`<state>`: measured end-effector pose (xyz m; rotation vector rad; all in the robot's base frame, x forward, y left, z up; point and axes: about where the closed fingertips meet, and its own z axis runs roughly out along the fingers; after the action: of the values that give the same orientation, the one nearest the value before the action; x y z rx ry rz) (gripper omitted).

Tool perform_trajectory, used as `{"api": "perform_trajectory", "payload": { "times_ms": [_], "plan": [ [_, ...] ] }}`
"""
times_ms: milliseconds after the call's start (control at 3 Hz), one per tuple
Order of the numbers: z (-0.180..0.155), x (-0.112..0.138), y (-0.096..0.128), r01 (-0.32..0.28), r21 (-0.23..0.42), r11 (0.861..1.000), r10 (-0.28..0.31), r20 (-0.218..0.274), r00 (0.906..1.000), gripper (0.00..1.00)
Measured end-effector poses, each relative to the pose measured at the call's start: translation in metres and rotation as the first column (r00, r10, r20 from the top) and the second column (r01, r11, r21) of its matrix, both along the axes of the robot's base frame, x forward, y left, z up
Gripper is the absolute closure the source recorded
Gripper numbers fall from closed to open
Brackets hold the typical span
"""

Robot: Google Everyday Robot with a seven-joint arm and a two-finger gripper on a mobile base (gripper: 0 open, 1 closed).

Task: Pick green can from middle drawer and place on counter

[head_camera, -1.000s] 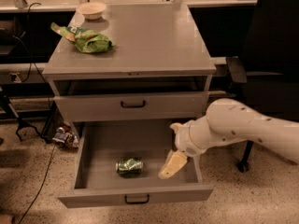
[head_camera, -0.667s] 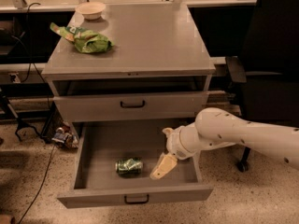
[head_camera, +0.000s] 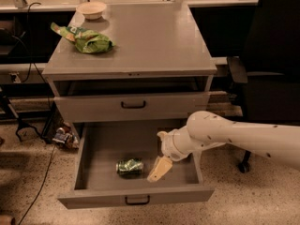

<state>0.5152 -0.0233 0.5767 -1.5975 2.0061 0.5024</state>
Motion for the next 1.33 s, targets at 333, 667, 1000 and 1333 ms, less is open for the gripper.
{"api": "perform_trajectory", "payload": {
  "times_ms": [333, 667, 1000, 1333],
  "plan": [
    [-0.058, 0.025, 0.023, -0.094, -0.026, 0.995, 0.095, 0.013, 0.9954, 0.00],
    [-0.092, 0.038, 0.038, -0.138, -0.028, 0.990, 0.139, 0.019, 0.9901, 0.00],
    [-0.117, 0.051, 0.063, -0.170, -0.025, 0.985, 0.171, 0.045, 0.9843, 0.00],
    [-0.135, 0.062, 0.085, -0.188, -0.027, 0.982, 0.189, 0.065, 0.9798, 0.00]
  ]
}}
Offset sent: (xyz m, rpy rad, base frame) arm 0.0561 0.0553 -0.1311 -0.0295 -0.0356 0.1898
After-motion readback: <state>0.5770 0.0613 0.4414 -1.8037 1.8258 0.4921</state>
